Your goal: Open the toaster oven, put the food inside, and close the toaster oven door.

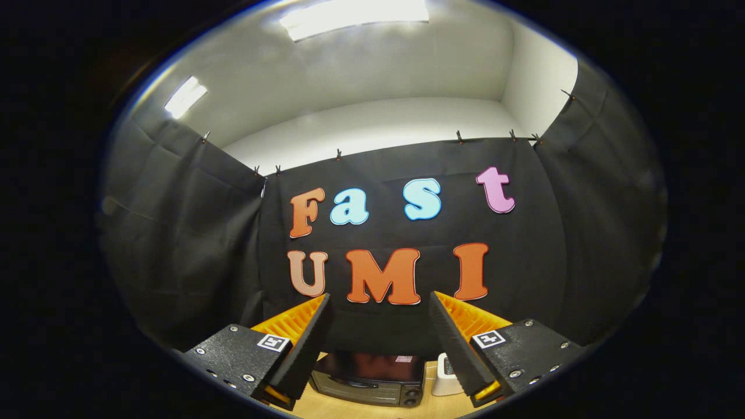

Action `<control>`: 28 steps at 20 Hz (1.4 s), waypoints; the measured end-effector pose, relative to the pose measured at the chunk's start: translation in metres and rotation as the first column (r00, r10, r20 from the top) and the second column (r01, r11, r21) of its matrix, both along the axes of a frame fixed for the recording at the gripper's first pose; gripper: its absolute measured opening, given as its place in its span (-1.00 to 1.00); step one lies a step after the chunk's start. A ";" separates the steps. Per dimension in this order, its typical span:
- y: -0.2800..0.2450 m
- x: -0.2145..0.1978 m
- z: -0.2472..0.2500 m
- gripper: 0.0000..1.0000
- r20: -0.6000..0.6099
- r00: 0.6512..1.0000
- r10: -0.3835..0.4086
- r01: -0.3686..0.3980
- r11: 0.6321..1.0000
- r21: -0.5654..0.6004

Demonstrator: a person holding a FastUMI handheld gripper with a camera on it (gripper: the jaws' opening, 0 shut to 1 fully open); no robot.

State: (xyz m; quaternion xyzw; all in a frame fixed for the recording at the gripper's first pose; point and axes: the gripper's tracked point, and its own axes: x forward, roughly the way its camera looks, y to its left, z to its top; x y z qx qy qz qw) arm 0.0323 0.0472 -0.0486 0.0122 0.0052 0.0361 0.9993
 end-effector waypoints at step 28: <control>0.102 0.098 -0.363 0.97 -0.444 0.896 -0.005 0.028 0.999 0.045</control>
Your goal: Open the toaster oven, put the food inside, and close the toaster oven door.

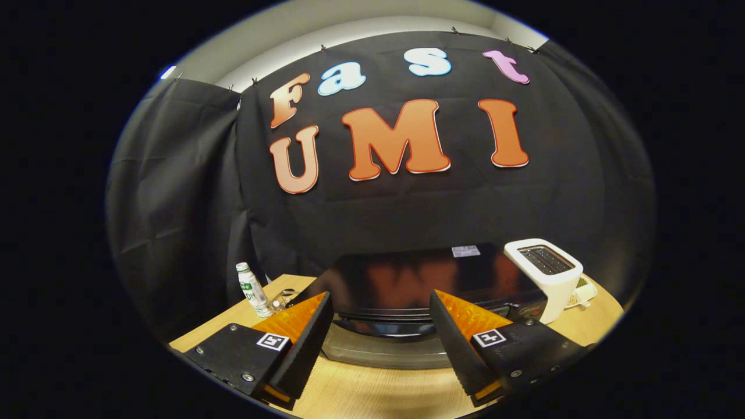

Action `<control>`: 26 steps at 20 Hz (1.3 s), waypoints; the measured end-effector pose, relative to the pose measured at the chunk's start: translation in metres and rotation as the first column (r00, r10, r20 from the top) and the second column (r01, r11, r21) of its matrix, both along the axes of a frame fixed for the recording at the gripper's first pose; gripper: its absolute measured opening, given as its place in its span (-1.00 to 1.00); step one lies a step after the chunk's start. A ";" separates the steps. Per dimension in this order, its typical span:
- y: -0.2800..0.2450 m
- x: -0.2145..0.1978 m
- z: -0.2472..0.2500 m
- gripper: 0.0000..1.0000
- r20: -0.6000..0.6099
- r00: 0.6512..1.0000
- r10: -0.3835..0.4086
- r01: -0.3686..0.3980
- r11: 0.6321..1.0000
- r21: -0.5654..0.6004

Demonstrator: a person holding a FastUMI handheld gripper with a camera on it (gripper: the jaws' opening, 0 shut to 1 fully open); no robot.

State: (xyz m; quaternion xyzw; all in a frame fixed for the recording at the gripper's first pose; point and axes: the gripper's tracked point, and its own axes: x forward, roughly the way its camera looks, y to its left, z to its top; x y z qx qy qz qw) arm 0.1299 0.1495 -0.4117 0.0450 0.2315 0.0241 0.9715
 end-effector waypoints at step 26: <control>0.005 -0.151 -0.073 0.61 -0.177 0.982 -0.068 0.049 0.993 -0.106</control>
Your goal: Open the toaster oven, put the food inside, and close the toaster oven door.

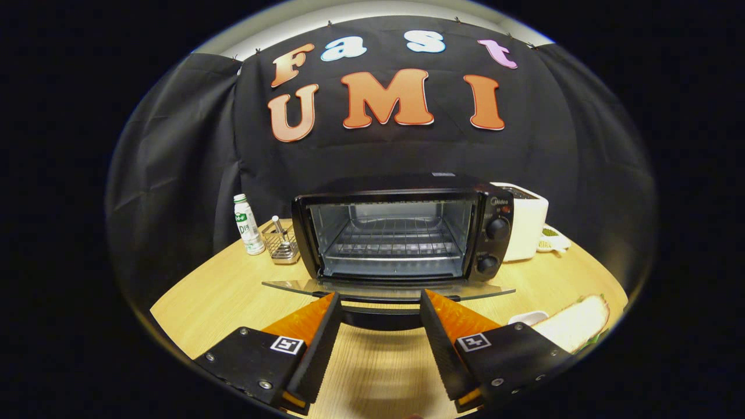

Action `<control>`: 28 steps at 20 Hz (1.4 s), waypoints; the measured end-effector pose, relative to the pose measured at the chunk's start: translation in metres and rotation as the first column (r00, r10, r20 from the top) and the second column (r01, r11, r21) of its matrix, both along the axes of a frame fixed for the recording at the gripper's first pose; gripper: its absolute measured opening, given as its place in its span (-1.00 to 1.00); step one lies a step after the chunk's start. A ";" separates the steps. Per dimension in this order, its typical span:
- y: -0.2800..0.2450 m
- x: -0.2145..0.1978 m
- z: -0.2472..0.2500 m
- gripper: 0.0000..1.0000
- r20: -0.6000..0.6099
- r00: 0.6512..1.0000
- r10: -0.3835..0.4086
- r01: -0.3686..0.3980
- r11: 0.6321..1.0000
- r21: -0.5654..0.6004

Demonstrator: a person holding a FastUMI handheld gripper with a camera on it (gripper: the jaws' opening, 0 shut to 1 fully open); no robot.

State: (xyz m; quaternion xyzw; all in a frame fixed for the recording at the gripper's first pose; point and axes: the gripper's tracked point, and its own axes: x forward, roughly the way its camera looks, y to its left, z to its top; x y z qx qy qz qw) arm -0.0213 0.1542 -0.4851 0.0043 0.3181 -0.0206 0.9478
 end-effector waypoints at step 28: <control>-0.150 -0.057 0.098 0.90 -0.089 0.996 0.012 0.005 0.981 0.193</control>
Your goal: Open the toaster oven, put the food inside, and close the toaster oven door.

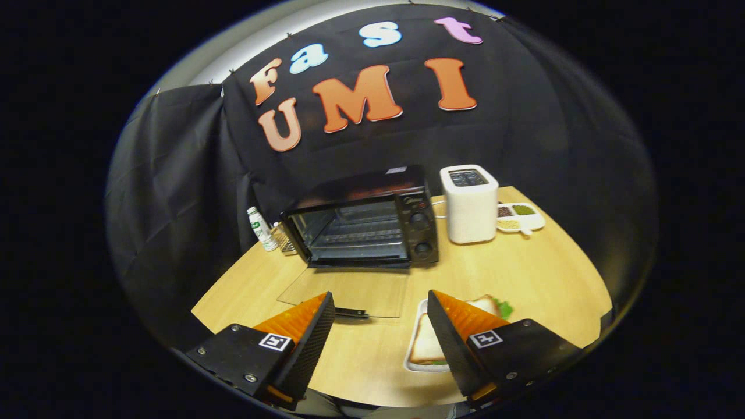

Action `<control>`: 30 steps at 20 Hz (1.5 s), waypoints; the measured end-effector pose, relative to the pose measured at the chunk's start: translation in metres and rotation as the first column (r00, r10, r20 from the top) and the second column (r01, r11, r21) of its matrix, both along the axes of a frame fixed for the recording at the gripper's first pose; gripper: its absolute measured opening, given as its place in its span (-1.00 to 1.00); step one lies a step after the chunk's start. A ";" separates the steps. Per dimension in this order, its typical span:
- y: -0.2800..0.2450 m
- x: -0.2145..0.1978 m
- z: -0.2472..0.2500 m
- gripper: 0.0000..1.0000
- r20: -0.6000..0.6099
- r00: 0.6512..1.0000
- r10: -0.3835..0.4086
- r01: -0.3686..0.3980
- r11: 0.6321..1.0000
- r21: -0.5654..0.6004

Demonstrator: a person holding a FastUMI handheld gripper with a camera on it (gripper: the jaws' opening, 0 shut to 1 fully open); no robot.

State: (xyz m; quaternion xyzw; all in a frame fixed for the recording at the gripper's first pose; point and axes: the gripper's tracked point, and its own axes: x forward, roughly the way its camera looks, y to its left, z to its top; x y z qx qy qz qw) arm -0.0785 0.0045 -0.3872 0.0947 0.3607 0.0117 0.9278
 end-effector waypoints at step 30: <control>-0.063 -0.018 -0.092 -0.40 -0.329 0.929 -0.167 0.307 0.846 0.436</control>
